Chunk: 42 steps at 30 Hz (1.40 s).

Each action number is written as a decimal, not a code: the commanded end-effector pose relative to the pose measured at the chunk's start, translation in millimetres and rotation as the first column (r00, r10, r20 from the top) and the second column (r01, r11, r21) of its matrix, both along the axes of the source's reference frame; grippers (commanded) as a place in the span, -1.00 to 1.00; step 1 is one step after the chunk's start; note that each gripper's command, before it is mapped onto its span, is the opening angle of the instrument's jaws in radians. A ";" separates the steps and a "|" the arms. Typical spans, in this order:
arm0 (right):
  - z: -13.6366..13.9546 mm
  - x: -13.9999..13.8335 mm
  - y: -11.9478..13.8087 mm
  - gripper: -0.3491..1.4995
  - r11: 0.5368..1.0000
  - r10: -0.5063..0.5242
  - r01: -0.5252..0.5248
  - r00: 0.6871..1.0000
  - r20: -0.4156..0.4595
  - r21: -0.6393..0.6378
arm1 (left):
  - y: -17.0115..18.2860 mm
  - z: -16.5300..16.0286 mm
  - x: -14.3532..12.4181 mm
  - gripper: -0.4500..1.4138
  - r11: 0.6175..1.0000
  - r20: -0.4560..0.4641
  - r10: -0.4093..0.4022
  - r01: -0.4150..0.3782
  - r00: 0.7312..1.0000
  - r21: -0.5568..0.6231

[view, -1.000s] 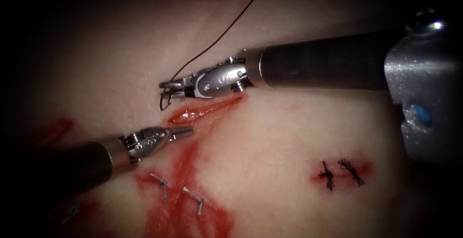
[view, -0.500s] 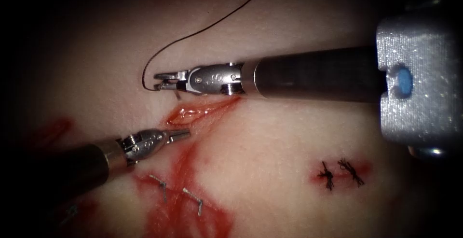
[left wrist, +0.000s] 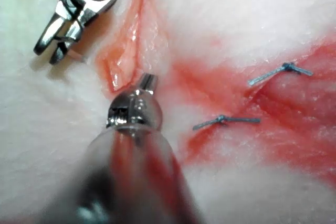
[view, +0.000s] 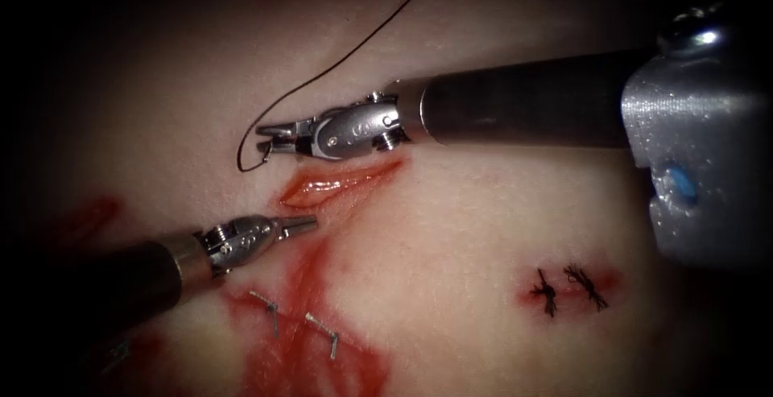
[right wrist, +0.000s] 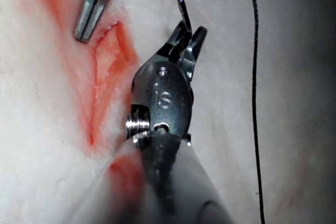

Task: Wound Closure

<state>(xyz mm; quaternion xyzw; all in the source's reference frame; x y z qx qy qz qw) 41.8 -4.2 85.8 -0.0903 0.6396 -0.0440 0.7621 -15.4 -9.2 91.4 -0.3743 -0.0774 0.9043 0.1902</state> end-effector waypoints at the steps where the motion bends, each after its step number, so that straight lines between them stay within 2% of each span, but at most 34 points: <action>1: 0.0 0.9 0.0 -1.00 1.000 -0.009 0.009 1.000 -0.016 -0.006 | 0.0 0.7 -0.5 -0.98 1.000 0.003 0.002 -0.002 1.000 0.001; 15: -0.4 0.9 0.2 -1.00 1.000 0.020 -0.020 1.000 -0.010 0.001 | 0.0 0.5 -0.5 -0.96 1.000 0.003 0.001 -0.001 1.000 0.003; 17: -0.4 1.0 0.3 -1.00 0.997 0.038 -0.037 0.999 -0.006 0.071 | 0.0 0.5 -0.5 -0.98 1.000 0.003 0.001 -0.001 1.000 0.003; 20: -0.1 1.0 0.6 -1.00 0.952 0.122 -0.134 0.991 0.061 0.276 | 0.0 0.5 -0.5 -1.00 1.000 0.003 0.001 -0.001 1.000 0.003; 24: -0.2 0.8 1.2 -1.00 0.879 0.196 -0.228 0.974 0.117 0.419 | 0.0 0.5 -0.5 -1.00 1.000 0.003 0.001 -0.001 1.000 0.003; 30: -0.1 0.4 1.8 -1.00 0.807 0.217 -0.258 0.966 0.140 0.532 | -0.1 0.4 -0.5 -1.00 1.000 0.001 0.002 -0.002 1.000 0.004; 32: -0.1 0.2 1.9 -1.00 0.756 0.227 -0.269 0.963 0.147 0.596 | -0.1 0.4 -0.5 -1.00 1.000 0.001 0.002 -0.003 1.000 0.004; 37: 0.0 0.2 2.0 -1.00 0.709 0.235 -0.280 0.959 0.157 0.648 | -0.2 0.4 -0.5 -1.00 1.000 0.001 0.003 -0.003 1.000 0.004; 38: 0.1 0.2 2.0 -1.00 0.675 0.241 -0.286 0.957 0.163 0.680 | -0.2 0.4 -0.6 -1.00 1.000 0.001 0.002 -0.002 1.000 0.004; 42: 0.4 0.3 1.7 -1.00 0.588 0.238 -0.307 0.950 0.202 0.748 | -0.2 0.4 -0.6 -1.00 1.000 0.001 0.003 -0.003 1.000 0.004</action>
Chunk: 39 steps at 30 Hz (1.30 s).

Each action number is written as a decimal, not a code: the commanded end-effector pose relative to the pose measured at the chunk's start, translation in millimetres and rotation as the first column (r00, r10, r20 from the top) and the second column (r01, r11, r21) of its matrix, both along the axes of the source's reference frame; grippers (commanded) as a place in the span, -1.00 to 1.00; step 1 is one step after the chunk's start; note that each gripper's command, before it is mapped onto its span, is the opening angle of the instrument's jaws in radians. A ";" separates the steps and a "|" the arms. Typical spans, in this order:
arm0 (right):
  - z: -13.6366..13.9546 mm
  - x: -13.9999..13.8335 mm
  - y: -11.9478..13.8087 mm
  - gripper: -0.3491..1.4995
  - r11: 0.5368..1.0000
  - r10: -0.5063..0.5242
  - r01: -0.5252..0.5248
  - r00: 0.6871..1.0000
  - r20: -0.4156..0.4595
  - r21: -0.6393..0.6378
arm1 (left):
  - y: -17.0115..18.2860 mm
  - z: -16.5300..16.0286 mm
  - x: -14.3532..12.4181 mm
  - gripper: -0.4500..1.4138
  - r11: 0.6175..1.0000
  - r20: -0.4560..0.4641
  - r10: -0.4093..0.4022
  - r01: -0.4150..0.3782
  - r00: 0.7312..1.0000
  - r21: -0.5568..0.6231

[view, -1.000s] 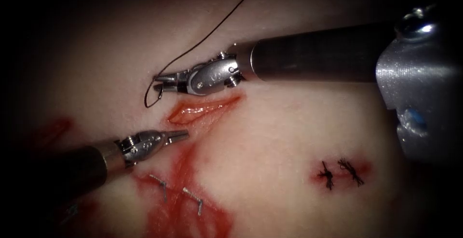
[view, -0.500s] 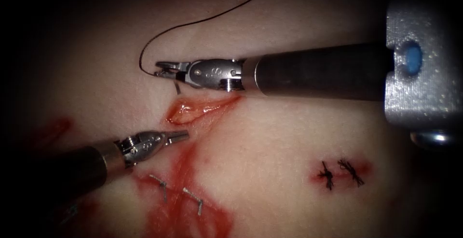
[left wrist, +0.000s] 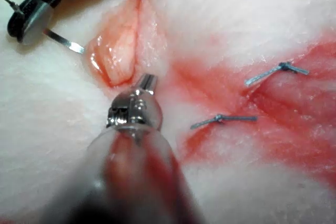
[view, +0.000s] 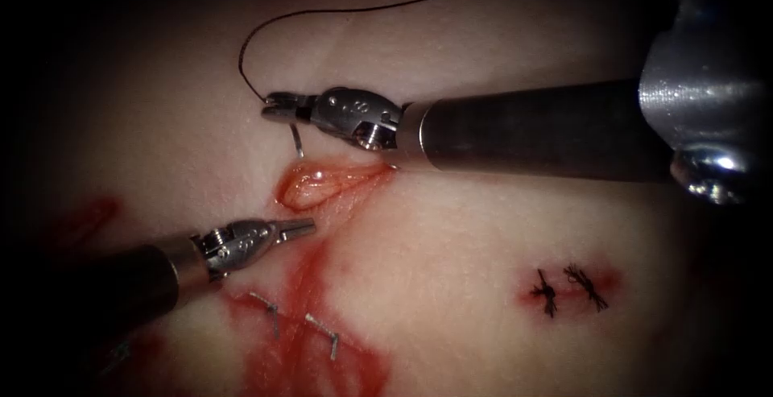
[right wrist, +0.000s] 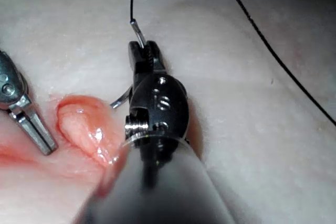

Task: Wound Closure

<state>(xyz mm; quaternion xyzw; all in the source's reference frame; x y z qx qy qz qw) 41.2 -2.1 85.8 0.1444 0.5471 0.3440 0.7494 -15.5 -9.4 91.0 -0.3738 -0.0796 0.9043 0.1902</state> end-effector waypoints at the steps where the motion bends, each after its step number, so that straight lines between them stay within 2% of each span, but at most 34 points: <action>1: 0.5 0.9 -0.4 -1.00 0.999 -0.002 0.001 1.000 0.007 0.042 | 0.0 0.7 -0.5 -1.00 1.000 0.001 0.001 -0.001 1.000 0.000; 9: 1.4 1.4 -1.9 -1.00 0.967 -0.053 0.067 0.997 -0.062 0.246 | 0.0 0.7 -0.6 -1.00 1.000 0.001 0.001 -0.001 1.000 0.000; 16: 2.0 1.7 -3.5 -1.00 0.859 -0.048 0.101 0.992 -0.117 0.502 | 0.0 0.7 -0.6 -1.00 1.000 0.001 0.001 -0.001 1.000 0.000; 19: 2.1 1.8 -3.9 -1.00 0.847 -0.063 0.123 0.989 -0.132 0.518 | 0.0 0.7 -0.6 -1.00 1.000 0.001 0.001 -0.001 1.000 0.000; 24: 1.8 1.7 -4.7 -1.00 0.796 -0.079 0.159 0.984 -0.160 0.585 | 0.0 0.7 -0.5 -1.00 1.000 0.001 0.001 -0.001 1.000 0.000; 32: 1.5 0.9 -5.5 -1.00 0.725 -0.085 0.148 0.988 -0.125 0.673 | 0.0 0.7 -0.5 -1.00 1.000 -0.001 0.003 -0.003 1.000 0.001; 39: 1.0 -0.4 -6.3 -1.00 0.706 -0.103 0.165 0.986 -0.131 0.689 | 0.1 0.7 -0.5 -1.00 1.000 0.000 0.003 -0.003 1.000 0.002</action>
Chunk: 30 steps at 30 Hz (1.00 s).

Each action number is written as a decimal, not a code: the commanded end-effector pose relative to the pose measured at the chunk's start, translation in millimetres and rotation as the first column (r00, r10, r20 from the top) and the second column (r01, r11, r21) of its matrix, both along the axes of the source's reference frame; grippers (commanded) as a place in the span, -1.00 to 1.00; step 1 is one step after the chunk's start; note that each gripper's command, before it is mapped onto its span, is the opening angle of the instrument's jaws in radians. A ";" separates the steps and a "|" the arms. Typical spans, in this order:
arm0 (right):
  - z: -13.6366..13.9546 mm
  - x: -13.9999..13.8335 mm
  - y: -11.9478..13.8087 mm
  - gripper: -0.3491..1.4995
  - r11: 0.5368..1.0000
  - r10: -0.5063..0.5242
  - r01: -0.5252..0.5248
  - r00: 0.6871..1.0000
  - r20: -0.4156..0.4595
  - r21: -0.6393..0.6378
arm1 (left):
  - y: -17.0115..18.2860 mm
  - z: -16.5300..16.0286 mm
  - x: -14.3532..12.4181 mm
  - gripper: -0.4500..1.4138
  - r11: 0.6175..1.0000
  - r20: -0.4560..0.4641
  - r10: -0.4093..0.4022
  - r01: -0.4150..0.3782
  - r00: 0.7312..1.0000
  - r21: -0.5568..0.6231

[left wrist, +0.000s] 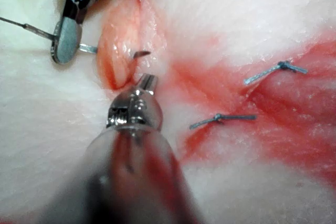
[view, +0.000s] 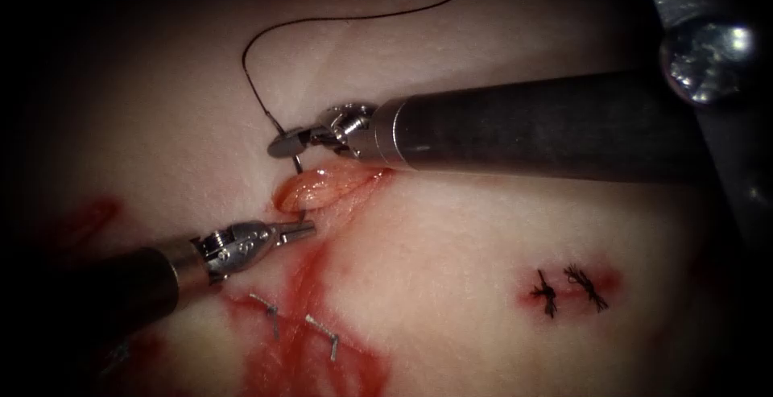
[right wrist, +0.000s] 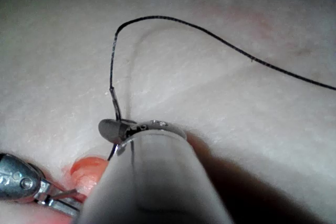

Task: Wound Closure

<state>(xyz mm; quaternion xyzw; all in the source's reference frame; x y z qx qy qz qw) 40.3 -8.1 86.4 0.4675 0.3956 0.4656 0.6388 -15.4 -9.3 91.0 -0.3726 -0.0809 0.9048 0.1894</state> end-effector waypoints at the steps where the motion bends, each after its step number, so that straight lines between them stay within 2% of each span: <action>1: 0.4 0.4 -0.5 -1.00 1.000 -0.002 0.002 1.000 -0.001 -0.001 | 0.0 0.6 -0.6 -1.00 1.000 0.002 0.001 -0.001 1.000 0.000; 4: 0.6 0.5 -0.1 -1.00 0.998 0.011 -0.011 1.000 0.004 -0.064 | 0.0 0.6 -0.6 -1.00 1.000 0.001 0.000 0.000 1.000 0.000; 5: 0.7 0.6 0.2 -0.78 0.991 0.031 -0.029 0.999 0.012 -0.130 | 0.0 0.6 -0.6 -1.00 1.000 0.001 0.000 0.000 1.000 0.000; 6: 0.8 0.7 0.5 -0.36 0.983 0.051 -0.046 0.998 0.023 -0.178 | 0.0 0.6 -0.6 -1.00 1.000 0.001 0.000 0.000 1.000 0.000; 8: 1.1 0.9 1.2 0.22 0.959 0.069 -0.060 0.997 0.024 -0.279 | 0.0 0.6 -0.6 -1.00 1.000 0.001 0.000 0.000 1.000 0.000; 11: 1.5 1.2 2.2 0.69 0.930 0.067 -0.061 0.998 0.005 -0.363 | 0.0 0.6 -0.6 -1.00 1.000 0.001 0.000 0.000 1.000 0.001; 14: 1.8 1.7 3.0 0.91 0.878 0.071 -0.085 0.996 -0.048 -0.470 | -0.1 0.6 -0.5 -1.00 1.000 0.001 0.000 0.000 1.000 0.001; 18: 1.8 2.3 3.3 0.98 0.795 0.051 -0.073 0.997 -0.052 -0.602 | -0.1 0.6 -0.5 -1.00 1.000 0.002 0.001 -0.001 1.000 0.001; 22: 1.4 2.5 4.0 0.98 0.728 0.038 -0.063 0.998 -0.051 -0.682 | -0.1 0.6 -0.4 -1.00 1.000 0.003 0.002 -0.002 1.000 0.001; 30: -0.3 2.1 4.3 0.83 0.684 0.002 -0.043 0.998 -0.057 -0.728 | -0.1 0.5 -0.3 -1.00 1.000 0.003 0.003 -0.003 1.000 0.001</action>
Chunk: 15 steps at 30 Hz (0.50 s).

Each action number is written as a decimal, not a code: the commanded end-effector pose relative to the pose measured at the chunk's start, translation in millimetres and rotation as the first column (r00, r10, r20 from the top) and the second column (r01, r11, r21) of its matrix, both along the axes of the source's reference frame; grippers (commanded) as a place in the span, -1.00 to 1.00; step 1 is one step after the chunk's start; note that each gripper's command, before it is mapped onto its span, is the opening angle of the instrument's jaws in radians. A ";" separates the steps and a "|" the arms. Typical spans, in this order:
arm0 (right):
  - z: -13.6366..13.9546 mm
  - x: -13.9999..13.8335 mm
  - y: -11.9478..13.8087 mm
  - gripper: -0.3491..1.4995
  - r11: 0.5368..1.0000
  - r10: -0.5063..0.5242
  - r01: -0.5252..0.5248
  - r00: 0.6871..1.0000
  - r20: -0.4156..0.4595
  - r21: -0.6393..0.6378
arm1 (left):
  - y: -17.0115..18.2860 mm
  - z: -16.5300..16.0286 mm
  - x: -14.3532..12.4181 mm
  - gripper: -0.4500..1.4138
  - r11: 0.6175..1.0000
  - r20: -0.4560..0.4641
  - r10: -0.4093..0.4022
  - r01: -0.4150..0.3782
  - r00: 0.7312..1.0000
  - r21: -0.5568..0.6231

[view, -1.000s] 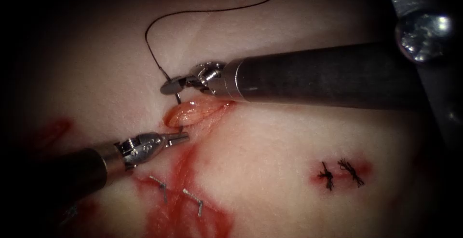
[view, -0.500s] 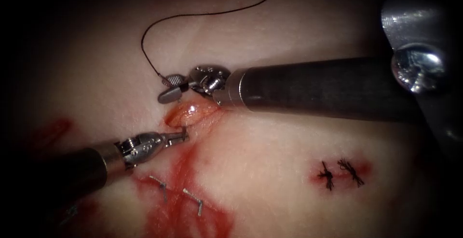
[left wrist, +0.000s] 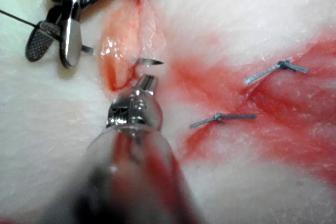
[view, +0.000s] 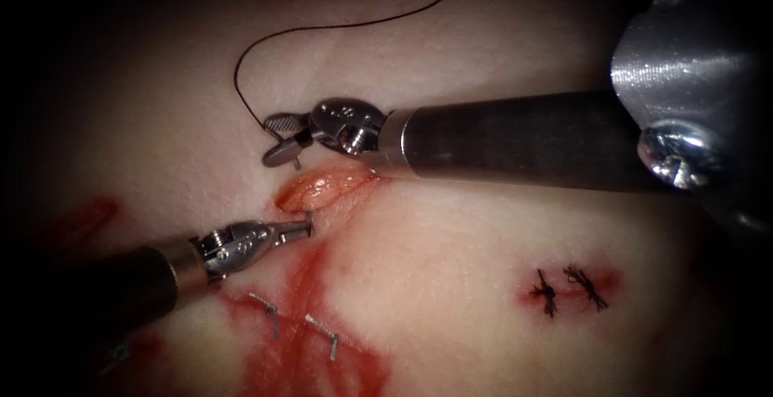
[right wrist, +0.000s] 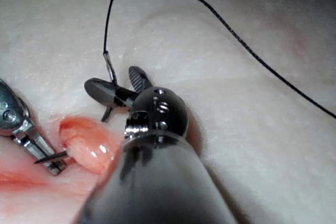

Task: Wound Closure

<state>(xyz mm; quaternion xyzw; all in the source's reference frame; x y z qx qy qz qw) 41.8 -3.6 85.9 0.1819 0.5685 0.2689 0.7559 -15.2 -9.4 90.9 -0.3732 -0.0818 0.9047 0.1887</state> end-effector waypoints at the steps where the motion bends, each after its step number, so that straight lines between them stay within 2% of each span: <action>1: -0.1 0.7 -0.1 0.83 1.000 -0.005 0.005 1.000 -0.005 -0.006 | 0.0 0.7 -0.5 -1.00 1.000 0.002 0.001 -0.001 1.000 0.000; 5: -1.1 0.8 0.3 0.73 1.000 -0.005 0.005 1.000 -0.011 -0.017 | -0.1 0.7 -0.5 -1.00 1.000 0.002 0.001 -0.001 1.000 0.000; 6: -1.3 0.8 0.3 0.64 1.000 -0.006 0.006 1.000 -0.012 -0.021 | -0.1 0.7 -0.6 -1.00 1.000 0.002 0.001 -0.001 1.000 0.000; 7: -1.3 0.8 0.3 0.44 0.999 -0.011 0.010 1.000 -0.010 -0.050 | -0.1 0.7 -0.6 -1.00 1.000 0.001 0.001 -0.001 1.000 0.000; 8: -1.3 0.7 0.1 0.05 0.997 -0.020 0.019 1.000 -0.008 -0.074 | -0.1 0.7 -0.6 -1.00 1.000 0.001 0.001 -0.001 1.000 0.000; 10: -1.1 0.5 -0.4 -1.00 0.996 -0.027 0.028 1.000 0.009 -0.084 | -0.1 0.7 -0.6 -1.00 1.000 0.002 0.001 -0.001 1.000 0.000; 15: -0.7 0.1 -1.4 -1.00 0.995 -0.048 0.052 0.998 0.045 -0.090 | -0.1 0.7 -0.5 -1.00 1.000 0.002 0.002 -0.002 1.000 0.000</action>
